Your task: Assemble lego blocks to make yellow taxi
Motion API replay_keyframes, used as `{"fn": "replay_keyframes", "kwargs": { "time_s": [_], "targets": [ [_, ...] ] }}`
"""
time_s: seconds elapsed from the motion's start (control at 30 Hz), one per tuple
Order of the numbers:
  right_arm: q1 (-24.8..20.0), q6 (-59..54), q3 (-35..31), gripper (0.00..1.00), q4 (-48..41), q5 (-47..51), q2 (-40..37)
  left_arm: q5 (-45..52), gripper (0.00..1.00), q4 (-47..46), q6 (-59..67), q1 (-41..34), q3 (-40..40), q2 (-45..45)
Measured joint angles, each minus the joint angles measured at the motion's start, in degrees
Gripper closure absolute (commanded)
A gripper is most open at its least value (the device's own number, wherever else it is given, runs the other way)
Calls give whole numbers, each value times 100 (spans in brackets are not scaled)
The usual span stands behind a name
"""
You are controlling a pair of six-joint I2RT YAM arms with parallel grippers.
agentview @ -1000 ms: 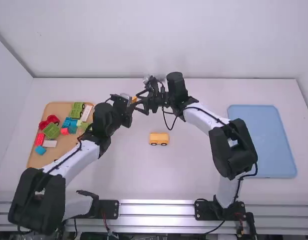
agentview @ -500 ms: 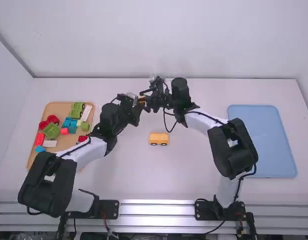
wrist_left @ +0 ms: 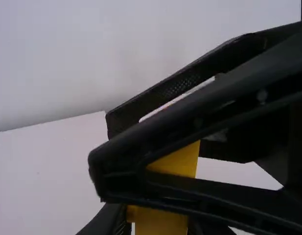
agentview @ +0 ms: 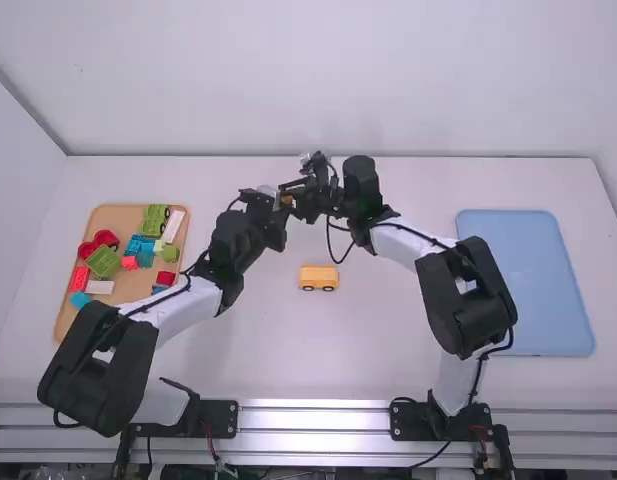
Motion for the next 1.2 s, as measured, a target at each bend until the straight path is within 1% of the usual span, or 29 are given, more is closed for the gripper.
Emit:
{"fn": "replay_keyframes", "kwargs": {
  "time_s": [0.07,0.1,0.13,0.17,0.2,0.3,0.37,0.47,0.57,0.67,0.77,0.83,0.93,0.97,1.0,1.1,1.2],
  "targets": [
    [7,-4,0,74,11,13,-2,-26,78,11,-7,-4,0,-2],
    [4,-2,0,74,17,11,0,-46,54,24,11,-4,2,-2],
    [4,-2,0,74,26,9,0,-72,34,17,-28,-4,0,-2],
    [-13,2,0,74,28,7,0,-101,21,20,-44,-4,-4,-2],
    [-50,2,0,74,13,7,0,-151,1,31,-55,0,-13,-2],
    [-160,-9,0,75,11,4,0,-177,1,37,-199,7,-13,-2],
    [-227,-22,-17,78,15,-20,-2,-177,1,-39,-398,7,-13,-2],
    [-334,-66,-35,80,107,-234,0,-160,1,-223,-601,7,-13,-2],
    [-468,-205,-26,80,26,-654,0,273,1,-164,-459,39,-13,-2],
    [-671,-487,90,81,-378,-1311,0,1272,1,-262,-262,223,-7,-9],
    [-890,-835,330,80,-763,-2035,2,2699,1,-643,7,713,173,-9],
    [-1003,-1049,481,79,-866,-2498,2,3670,1,-885,251,1034,413,-9],
    [-1069,-1193,579,79,-892,-2973,4,4485,1,-990,474,1233,667,-7],
    [-1062,-1248,592,79,-837,-3265,2,4894,1,-1005,579,1250,802,0],
    [-1062,-1248,592,79,-837,-3265,2,4894,1,-1005,579,1250,802,0],
    [-953,-1325,592,80,-789,-3720,4,5661,1,-997,721,1193,1005,162],
    [-839,-1366,592,79,-789,-3873,2,6039,1,-953,765,1169,1045,372]
  ]
}}
